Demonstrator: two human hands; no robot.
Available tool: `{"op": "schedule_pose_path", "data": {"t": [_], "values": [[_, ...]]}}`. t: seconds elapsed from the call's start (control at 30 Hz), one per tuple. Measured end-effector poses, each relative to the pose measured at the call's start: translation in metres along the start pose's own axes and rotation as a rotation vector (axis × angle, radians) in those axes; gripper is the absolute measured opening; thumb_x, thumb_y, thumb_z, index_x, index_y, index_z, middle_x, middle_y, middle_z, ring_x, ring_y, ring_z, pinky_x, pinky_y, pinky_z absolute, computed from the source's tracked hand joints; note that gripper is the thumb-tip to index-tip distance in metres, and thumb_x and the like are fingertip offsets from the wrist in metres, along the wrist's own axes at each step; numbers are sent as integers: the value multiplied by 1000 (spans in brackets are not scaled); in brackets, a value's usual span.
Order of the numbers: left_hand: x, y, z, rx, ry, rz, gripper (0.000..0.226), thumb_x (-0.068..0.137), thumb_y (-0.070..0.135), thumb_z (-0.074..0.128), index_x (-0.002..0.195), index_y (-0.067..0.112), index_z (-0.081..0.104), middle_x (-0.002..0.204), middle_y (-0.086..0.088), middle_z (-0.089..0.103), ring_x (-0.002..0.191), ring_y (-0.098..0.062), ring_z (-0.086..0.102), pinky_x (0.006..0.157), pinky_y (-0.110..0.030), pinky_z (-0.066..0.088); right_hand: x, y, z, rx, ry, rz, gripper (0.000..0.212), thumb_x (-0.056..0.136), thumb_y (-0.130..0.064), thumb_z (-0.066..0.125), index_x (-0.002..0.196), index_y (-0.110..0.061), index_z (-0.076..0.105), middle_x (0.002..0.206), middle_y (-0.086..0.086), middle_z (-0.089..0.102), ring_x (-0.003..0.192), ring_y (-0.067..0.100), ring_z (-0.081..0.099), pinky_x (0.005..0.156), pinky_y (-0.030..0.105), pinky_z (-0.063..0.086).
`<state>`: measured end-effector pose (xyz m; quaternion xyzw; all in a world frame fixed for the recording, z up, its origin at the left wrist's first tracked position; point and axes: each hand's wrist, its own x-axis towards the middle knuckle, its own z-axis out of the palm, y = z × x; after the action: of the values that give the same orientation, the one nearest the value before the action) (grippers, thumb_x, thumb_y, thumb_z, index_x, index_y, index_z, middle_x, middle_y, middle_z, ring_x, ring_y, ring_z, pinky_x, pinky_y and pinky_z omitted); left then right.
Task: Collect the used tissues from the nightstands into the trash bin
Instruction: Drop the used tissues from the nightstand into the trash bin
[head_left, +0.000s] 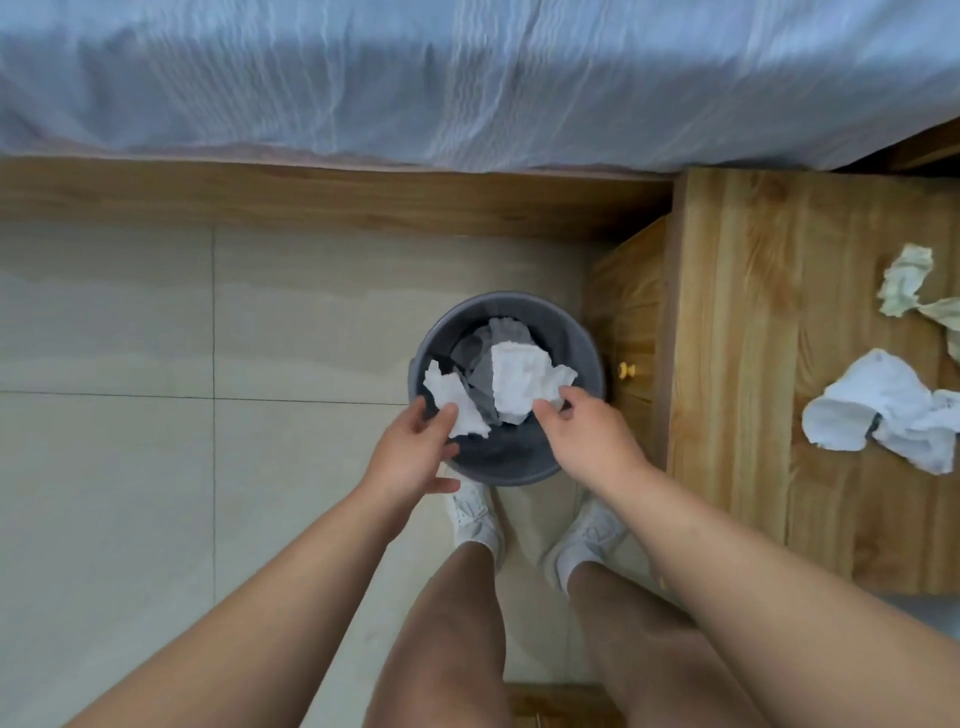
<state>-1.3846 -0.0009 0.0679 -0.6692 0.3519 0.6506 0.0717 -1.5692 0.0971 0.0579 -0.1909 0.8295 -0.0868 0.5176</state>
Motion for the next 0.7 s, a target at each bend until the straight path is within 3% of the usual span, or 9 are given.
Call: {"op": "schedule_pose_path", "data": {"t": [0.03,0.1,0.3,0.5,0.57,0.63,0.7], "values": [[1,0,0,0,-11,-11,68,106,43,60,165,24,34,149,2,58,113,-17,72,59,-28,64,0,1,-1,-8,9,-7,59,103,-52,49,150,-15,50,136,9,67,120,29,63,90,36,48],[0,0,1,27,-26,5,66,108,37,57,167,26,30,145,3,56,110,-15,71,58,-27,64,-3,4,-5,1,39,-42,48,103,-46,52,141,-18,58,123,5,73,106,24,65,83,34,45],[-21,25,33,133,-26,140,38,107,30,58,145,26,62,123,7,72,96,-8,76,58,-19,60,-37,14,-49,90,119,-84,38,102,-40,56,138,-29,61,90,-23,63,92,9,63,78,29,48],[-56,76,110,291,-74,335,18,105,31,61,115,41,72,105,13,79,92,-6,76,70,-29,64,-78,37,-131,260,278,-136,25,102,-32,58,124,-29,70,91,-21,67,86,-2,64,76,25,51],[-66,89,138,383,-111,426,17,105,32,61,114,41,72,104,15,79,94,-4,74,83,-36,64,-89,52,-155,257,368,-160,22,102,-31,58,120,-31,71,92,-22,68,88,-3,65,75,21,53],[-76,98,171,483,-166,505,18,105,33,61,118,40,71,108,20,76,98,5,70,88,-33,59,-96,77,-181,273,490,-170,21,102,-29,58,118,-30,72,94,-23,69,91,-6,64,74,17,52],[-85,104,202,610,-198,598,21,105,34,61,123,41,68,113,22,72,101,8,65,88,-29,56,-97,103,-201,285,620,-147,22,100,-26,60,118,-27,72,102,-18,69,92,2,64,79,26,56]]}}
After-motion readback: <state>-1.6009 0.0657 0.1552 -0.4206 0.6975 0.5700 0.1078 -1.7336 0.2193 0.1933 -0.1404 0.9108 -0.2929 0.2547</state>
